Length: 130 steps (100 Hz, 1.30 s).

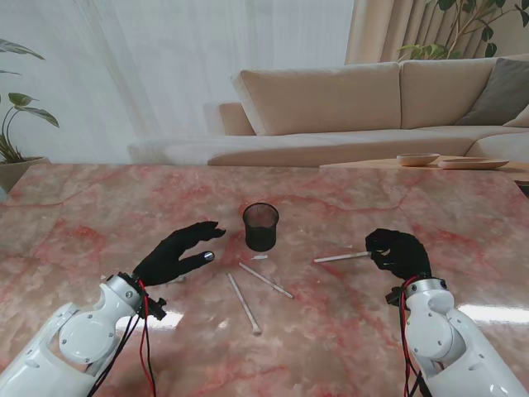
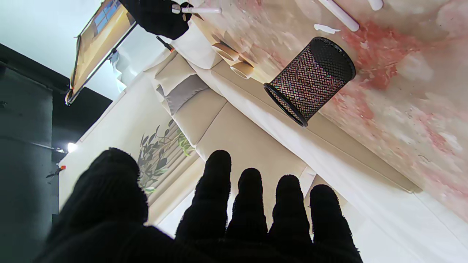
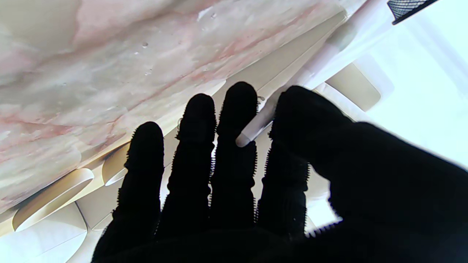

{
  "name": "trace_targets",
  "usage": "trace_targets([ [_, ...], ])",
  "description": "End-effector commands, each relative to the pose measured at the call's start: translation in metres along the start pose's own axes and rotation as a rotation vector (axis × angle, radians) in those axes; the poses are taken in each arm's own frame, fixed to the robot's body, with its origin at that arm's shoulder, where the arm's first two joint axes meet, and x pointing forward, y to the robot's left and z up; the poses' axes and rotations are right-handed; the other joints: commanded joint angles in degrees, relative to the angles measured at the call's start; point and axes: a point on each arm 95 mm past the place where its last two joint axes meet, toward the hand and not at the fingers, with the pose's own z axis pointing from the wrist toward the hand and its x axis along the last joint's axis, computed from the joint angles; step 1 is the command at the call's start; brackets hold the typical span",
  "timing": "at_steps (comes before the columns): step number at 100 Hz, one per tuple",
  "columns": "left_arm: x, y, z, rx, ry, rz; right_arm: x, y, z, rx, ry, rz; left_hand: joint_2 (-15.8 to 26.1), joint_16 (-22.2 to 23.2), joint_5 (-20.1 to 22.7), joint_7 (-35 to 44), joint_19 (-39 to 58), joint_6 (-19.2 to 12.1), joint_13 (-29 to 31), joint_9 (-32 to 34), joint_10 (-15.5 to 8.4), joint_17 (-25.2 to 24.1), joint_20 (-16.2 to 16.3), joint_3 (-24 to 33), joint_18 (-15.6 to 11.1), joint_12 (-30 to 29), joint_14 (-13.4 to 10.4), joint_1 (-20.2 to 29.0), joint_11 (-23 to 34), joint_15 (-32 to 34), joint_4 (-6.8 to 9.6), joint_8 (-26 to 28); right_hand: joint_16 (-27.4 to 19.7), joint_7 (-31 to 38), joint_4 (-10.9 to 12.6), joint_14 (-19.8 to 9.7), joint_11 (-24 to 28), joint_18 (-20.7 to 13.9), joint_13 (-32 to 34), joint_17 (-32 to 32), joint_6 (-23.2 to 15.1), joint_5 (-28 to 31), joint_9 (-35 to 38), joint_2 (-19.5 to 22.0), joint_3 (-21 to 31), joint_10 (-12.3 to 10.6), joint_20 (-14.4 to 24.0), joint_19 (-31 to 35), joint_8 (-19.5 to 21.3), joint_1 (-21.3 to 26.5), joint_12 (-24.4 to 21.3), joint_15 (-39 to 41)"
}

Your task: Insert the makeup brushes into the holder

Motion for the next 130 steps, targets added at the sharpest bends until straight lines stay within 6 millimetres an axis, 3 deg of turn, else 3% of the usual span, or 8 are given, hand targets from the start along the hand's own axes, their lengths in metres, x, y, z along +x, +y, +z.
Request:
trace_targets([
  [1,0.009,-0.009,0.007,-0.003,0.029,0.025,0.006,-0.003,-0.003,0.017,-0.003,0.021,2.25,-0.75,-0.07,0.56,-1.81,-1.99,-0.76,-0.13,-0.89,-0.62,-0.07,-2.21,-0.27,-0.68,-2.46,1.37,-1.1,-1.77,-0.97,0.33,2.11,6.7,0.56,-0.68,2.32,0.31,1.48,0.22,-0.08,4.0,1.47,-0.26,4.53,-1.74,-1.08,2.27,0.84,1.82,1.72,2.36],
  [42,0.042,-0.038,0.04,-0.063,0.104,0.113,0.038,-0.005,-0.005,0.007,0.009,0.197,1.57,-0.58,-0.06,0.64,-2.06,-1.76,-0.22,0.82,-0.64,-0.69,0.33,-2.6,0.95,-0.65,-1.62,1.75,-0.91,-1.51,-0.97,0.36,3.8,6.88,0.63,-0.12,3.03,0.56,1.65,0.12,0.56,4.27,1.81,-0.91,4.59,-1.31,-1.16,3.15,0.52,2.61,2.19,3.37],
  [51,0.051,-0.044,0.05,-0.063,0.112,0.139,0.044,-0.004,-0.006,0.0,0.021,0.223,-1.41,0.56,1.56,1.44,1.49,-0.63,1.1,2.65,-0.6,-1.41,3.92,-1.77,3.19,-0.1,-0.66,2.85,-0.09,-0.64,-0.93,0.73,4.04,6.9,0.61,-0.08,3.06,0.59,1.73,0.13,0.59,4.37,1.86,-1.01,4.57,-1.28,-1.16,3.26,0.43,2.71,2.23,3.55],
  [58,0.056,-0.048,0.058,-0.08,0.108,0.168,0.048,-0.004,-0.006,-0.005,0.032,0.239,-3.64,0.87,1.96,1.64,2.2,-0.58,1.5,3.28,-0.67,-1.48,4.69,-1.25,4.3,0.18,-0.56,3.8,0.31,-0.41,-1.2,0.83,4.31,6.91,0.6,0.0,3.12,0.61,1.79,0.16,0.56,4.41,2.0,-1.06,4.58,-1.28,-1.16,3.39,0.33,2.77,2.28,3.76],
  [65,0.06,-0.051,0.066,-0.108,0.103,0.196,0.052,-0.003,-0.006,-0.01,0.043,0.248,-4.84,1.41,1.84,1.93,2.87,-0.45,1.37,3.22,-0.76,-1.92,6.25,0.09,4.57,0.59,-0.62,3.58,0.39,-0.48,-2.36,1.07,4.58,6.94,0.57,0.05,3.2,0.67,2.08,0.38,0.54,4.57,2.24,-1.24,4.64,-1.26,-1.16,3.56,0.26,2.81,2.31,4.01],
  [88,0.064,-0.045,0.082,-0.156,0.08,0.194,0.059,-0.005,-0.008,-0.013,0.06,0.3,-4.96,1.5,1.53,2.13,2.39,-0.77,1.11,2.88,-0.87,-1.85,6.49,0.52,4.63,0.65,-0.94,3.3,0.42,-0.68,-2.95,1.22,6.18,6.96,0.41,0.79,3.86,1.04,3.18,0.95,0.74,5.09,3.53,-2.18,5.09,-0.98,-0.9,4.68,-0.32,3.25,2.7,5.9],
  [114,0.061,-0.039,0.083,-0.17,0.064,0.193,0.063,-0.004,-0.011,-0.018,0.074,0.336,-5.32,1.51,1.47,2.18,2.29,-0.95,1.15,2.92,-1.05,-1.9,6.98,0.75,5.22,0.58,-0.92,3.41,0.44,-0.78,-3.25,1.25,8.01,7.24,0.39,1.45,4.11,1.57,4.2,1.49,0.64,5.5,4.3,-2.99,5.63,-0.87,-0.19,6.37,-0.53,3.68,3.0,8.12],
  [130,0.06,-0.036,0.085,-0.182,0.057,0.189,0.071,-0.002,-0.014,-0.024,0.086,0.371,-5.76,1.53,1.56,2.28,2.5,-0.95,1.25,3.05,-0.96,-1.95,7.5,1.04,5.31,0.57,-1.01,3.54,0.5,-0.78,-3.38,1.3,11.27,7.3,0.44,2.07,4.0,2.6,5.82,2.39,0.61,6.19,5.9,-4.1,6.4,-0.59,2.29,9.99,-1.0,3.9,2.86,12.3],
])
